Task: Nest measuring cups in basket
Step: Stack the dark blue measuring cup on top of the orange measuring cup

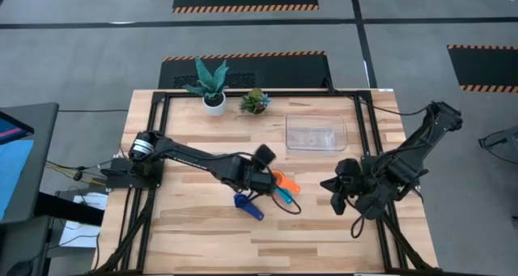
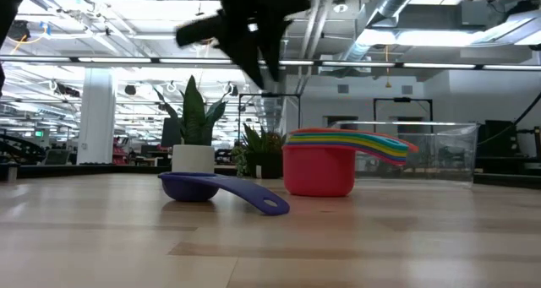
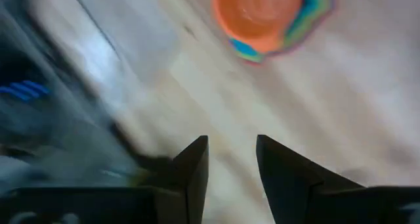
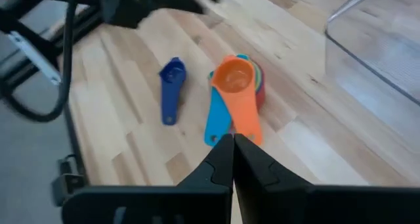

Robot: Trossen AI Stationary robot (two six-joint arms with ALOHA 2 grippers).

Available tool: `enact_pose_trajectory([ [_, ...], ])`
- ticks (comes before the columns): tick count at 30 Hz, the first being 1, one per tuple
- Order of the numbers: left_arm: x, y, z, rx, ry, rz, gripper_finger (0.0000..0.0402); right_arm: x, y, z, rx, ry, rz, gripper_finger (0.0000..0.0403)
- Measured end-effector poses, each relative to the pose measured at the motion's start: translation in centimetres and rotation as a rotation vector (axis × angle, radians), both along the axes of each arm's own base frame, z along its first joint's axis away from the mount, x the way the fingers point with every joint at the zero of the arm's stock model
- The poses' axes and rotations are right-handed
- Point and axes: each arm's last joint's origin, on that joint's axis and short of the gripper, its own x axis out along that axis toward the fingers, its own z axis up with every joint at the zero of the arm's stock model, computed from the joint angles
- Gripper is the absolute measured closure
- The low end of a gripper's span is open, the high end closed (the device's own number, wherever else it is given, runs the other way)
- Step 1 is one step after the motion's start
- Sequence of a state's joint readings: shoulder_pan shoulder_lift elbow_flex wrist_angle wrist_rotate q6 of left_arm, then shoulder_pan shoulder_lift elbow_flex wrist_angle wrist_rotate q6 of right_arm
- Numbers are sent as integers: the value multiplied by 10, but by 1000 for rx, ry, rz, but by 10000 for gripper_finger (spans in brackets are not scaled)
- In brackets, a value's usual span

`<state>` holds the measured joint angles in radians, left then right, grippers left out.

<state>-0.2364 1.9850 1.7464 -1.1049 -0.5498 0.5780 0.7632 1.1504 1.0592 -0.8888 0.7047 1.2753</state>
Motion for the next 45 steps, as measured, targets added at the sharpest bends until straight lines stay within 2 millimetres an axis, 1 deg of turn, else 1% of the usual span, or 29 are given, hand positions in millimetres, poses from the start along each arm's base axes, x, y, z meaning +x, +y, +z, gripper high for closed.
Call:
enact_pose_trajectory([
  [4,-15,-4,-6,-293,132,172,282,8,-1,-7,-30,32,-28,376],
  [6,-17,-8,-9,-422,175,245,282,13,-1,-11,-41,45,-42,376],
  [8,-18,-10,-12,-498,203,286,282,18,0,-15,-54,61,-56,376],
  [10,-18,-13,-14,-526,193,302,282,24,0,-21,-69,80,-72,376],
  [12,-18,-13,-20,-532,191,322,282,28,0,-25,-77,97,-79,376],
  [16,-18,-15,-29,-581,202,335,282,35,3,-32,-39,147,-62,376],
  [18,-23,-16,-37,-606,254,324,282,37,5,-35,-24,168,-48,376],
  [21,-29,-24,-49,-608,298,267,282,39,8,-39,2,184,-57,376],
  [24,-35,-33,-64,-571,317,218,282,42,11,-42,11,180,-58,376],
  [29,-38,-50,-77,-468,240,79,285,43,12,-42,19,174,-56,376],
  [32,-37,-60,-78,-420,189,-16,294,43,12,-42,20,173,-56,376],
  [36,-38,-67,-80,-435,201,-85,313,43,12,-42,24,177,-52,376],
  [40,-37,-66,-80,-457,208,-98,331,43,12,-42,27,176,-51,376],
  [45,-34,-63,-79,-477,185,-62,339,43,12,-42,27,176,-50,376],
])
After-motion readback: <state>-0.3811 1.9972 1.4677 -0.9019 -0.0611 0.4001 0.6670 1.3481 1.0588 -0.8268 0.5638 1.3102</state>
